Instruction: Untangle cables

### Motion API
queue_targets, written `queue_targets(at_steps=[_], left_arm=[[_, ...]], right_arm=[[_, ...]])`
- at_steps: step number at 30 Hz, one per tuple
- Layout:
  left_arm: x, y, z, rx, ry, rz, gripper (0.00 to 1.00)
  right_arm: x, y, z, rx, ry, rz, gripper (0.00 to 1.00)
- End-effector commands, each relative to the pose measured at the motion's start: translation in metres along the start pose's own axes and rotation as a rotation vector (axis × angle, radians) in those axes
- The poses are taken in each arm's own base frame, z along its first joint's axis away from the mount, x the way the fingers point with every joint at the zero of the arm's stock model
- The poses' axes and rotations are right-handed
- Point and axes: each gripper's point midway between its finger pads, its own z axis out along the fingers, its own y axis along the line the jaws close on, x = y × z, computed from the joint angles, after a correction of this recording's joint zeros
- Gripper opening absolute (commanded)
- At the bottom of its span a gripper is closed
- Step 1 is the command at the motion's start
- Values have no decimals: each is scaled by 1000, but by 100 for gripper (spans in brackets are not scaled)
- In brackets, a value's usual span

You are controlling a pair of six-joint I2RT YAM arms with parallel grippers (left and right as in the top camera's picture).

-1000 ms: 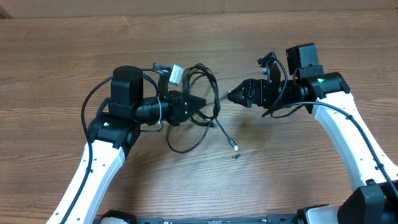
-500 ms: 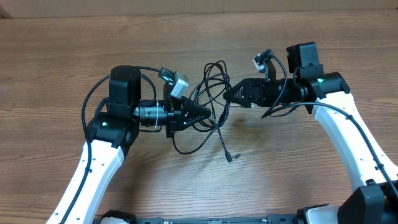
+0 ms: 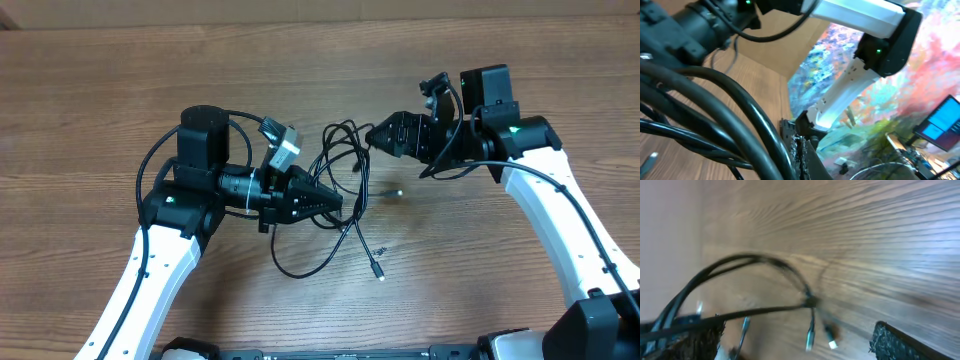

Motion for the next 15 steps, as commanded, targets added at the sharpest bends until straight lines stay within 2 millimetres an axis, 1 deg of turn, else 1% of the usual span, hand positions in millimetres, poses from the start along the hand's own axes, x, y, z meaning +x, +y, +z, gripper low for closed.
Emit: queue_targets(at_steps=[1,5,8,9,11,13,15], left_arm=[[-4,-21,0,82,0,69,4],[-4,-21,0,82,0,68,4],[-4,-20,-1,79,-1,68,4],[-4,-18,0,70,-1,68,4],[-4,-16,0,58,-1,68,4],[-5,-3,0,-19,-2,57,4],[-2,13,-2,-114,1,35,4]], right_arm=[[-14,-21,-4,127,-76,52,96],[-19,-34,-7,203,-108,53,96],[-24,-51,-12,300,-145,62,96],[-23,-57,-14,332,-153,94,97],[-21,-61,-16,344,-151,137,99],[-14,-61,-16,332,-124,166,100],[-6,-53,-14,275,-78,166,100]])
